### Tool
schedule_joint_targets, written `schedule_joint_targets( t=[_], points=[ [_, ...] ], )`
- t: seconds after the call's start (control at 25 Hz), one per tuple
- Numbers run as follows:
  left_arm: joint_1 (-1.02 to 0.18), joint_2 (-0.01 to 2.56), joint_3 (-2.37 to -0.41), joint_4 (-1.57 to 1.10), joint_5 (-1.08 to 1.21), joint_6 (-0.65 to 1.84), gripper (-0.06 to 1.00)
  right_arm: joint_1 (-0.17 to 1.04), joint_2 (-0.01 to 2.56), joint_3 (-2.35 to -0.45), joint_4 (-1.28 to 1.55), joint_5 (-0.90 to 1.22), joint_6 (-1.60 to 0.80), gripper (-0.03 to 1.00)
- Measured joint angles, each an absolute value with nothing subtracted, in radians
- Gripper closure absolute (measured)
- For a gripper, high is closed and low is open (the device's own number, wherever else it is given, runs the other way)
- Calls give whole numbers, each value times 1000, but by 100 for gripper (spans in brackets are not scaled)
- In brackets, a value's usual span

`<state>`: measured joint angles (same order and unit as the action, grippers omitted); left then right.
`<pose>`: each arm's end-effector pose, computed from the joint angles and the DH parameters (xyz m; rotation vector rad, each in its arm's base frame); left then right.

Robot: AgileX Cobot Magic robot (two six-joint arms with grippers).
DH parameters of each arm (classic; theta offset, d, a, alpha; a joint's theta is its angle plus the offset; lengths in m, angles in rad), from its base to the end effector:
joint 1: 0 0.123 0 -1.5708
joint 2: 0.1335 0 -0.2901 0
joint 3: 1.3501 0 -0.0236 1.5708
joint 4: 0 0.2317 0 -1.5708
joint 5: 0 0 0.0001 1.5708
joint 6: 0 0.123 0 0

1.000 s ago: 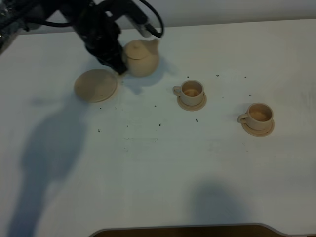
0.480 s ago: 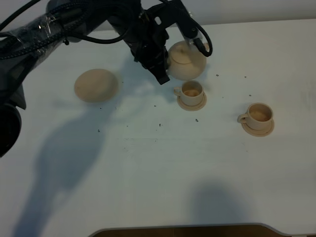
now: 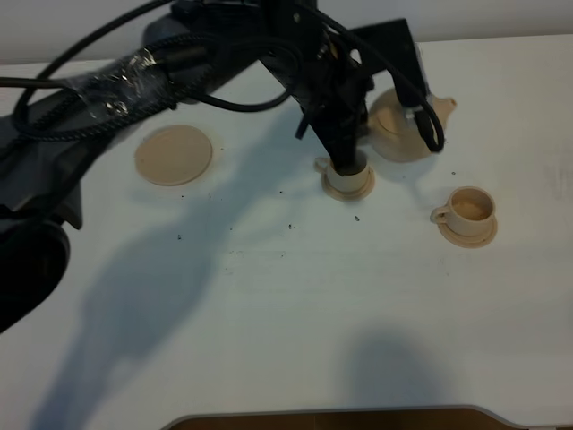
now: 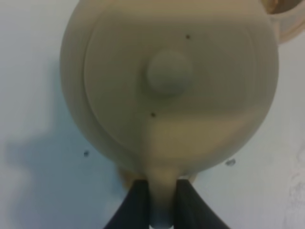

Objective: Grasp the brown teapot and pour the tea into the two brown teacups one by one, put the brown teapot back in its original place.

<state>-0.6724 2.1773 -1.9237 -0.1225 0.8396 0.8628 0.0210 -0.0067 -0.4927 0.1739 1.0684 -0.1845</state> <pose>0.3794 -0.3164 0.2189 1.7317 1.8969 -0.0762 -0.0002 0.0187 0.2519 -0.2181 2.0302 0.1062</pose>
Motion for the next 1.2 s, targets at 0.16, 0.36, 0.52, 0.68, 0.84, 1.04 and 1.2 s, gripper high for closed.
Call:
schedule_joint_targets(
  t=[0.16, 0.36, 0.52, 0.68, 0.84, 1.04, 1.2],
  points=[
    [-689, 2202, -1924, -119, 829, 906, 84, 21, -7, -493, 174, 1068, -184, 75],
    [-727, 2230, -1924, -35, 793, 919, 84, 21, -7, -493, 174, 1068, -184, 75],
    [-751, 2255, -1924, 57, 755, 899, 84, 21, -7, -493, 174, 1068, -184, 75],
    [-776, 2269, -1924, 133, 719, 893, 84, 21, -7, -493, 175, 1068, -184, 75],
    [-795, 2277, -1924, 197, 686, 889, 84, 21, -7, -493, 175, 1068, -184, 75],
    [-817, 2282, -1924, 291, 681, 882, 84, 21, -7, -493, 175, 1068, -184, 75],
    [-841, 2310, -1924, 376, 671, 877, 84, 21, -7, -493, 175, 1068, -184, 75]
  ],
)
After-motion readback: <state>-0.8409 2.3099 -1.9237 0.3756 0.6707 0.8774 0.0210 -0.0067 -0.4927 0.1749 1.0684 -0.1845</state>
